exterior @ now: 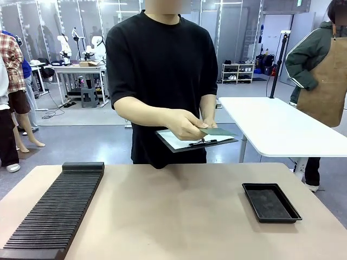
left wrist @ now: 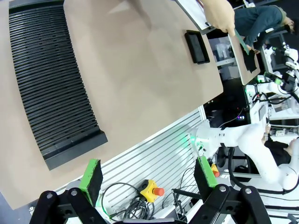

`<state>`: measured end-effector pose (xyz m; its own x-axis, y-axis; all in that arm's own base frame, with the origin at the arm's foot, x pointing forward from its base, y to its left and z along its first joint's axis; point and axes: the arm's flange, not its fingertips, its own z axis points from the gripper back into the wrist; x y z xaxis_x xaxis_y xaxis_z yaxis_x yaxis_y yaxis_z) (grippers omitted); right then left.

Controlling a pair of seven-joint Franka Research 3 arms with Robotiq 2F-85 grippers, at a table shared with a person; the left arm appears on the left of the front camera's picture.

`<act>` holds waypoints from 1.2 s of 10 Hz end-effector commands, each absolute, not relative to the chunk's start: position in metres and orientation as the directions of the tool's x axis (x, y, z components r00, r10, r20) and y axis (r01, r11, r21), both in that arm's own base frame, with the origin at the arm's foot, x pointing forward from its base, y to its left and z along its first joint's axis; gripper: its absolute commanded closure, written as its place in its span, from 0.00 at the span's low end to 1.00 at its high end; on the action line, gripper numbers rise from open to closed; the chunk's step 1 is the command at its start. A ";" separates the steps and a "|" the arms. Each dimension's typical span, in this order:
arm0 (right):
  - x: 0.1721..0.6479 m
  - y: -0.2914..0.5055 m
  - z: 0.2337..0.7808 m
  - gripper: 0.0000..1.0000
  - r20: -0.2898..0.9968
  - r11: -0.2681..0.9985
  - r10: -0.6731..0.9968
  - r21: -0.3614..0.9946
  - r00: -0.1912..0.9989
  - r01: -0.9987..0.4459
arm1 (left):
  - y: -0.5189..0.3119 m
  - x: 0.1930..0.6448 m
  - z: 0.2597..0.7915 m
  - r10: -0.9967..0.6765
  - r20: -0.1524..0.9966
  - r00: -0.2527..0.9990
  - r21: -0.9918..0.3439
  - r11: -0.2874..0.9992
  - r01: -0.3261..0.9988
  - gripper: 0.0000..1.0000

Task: Inspect the PCB.
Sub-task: Pick up the Blank PCB that the human is holding.

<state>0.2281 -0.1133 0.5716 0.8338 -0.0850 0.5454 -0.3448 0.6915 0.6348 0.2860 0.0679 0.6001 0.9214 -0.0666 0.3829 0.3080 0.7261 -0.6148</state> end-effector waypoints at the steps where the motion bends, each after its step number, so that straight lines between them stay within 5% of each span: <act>1: 0.236 -0.116 0.579 0.00 0.483 0.631 -0.138 0.716 0.865 -0.299 | 0.068 0.287 0.605 -0.070 0.377 0.924 -0.612 0.730 0.305 0.00; 3: 0.257 -0.114 0.578 0.00 0.243 0.412 -0.230 0.902 0.942 -0.132 | 0.068 0.287 0.605 -0.070 0.377 0.924 -0.612 0.730 0.305 0.00; 6: 0.301 -0.099 0.557 0.00 -0.025 0.217 -0.229 0.973 0.973 0.076 | 0.068 0.287 0.605 -0.070 0.377 0.924 -0.612 0.730 0.305 0.00; 12: 0.392 -0.021 0.497 0.00 -0.254 0.033 -0.040 0.966 0.966 0.255 | 0.068 0.287 0.605 -0.070 0.377 0.924 -0.612 0.730 0.305 0.00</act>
<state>0.3769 -0.0201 0.4867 0.9740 -0.0698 -0.2156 0.2194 0.0510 0.9743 0.2860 0.0683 0.6004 0.9212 -0.0661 0.3835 0.3080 0.7260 -0.6148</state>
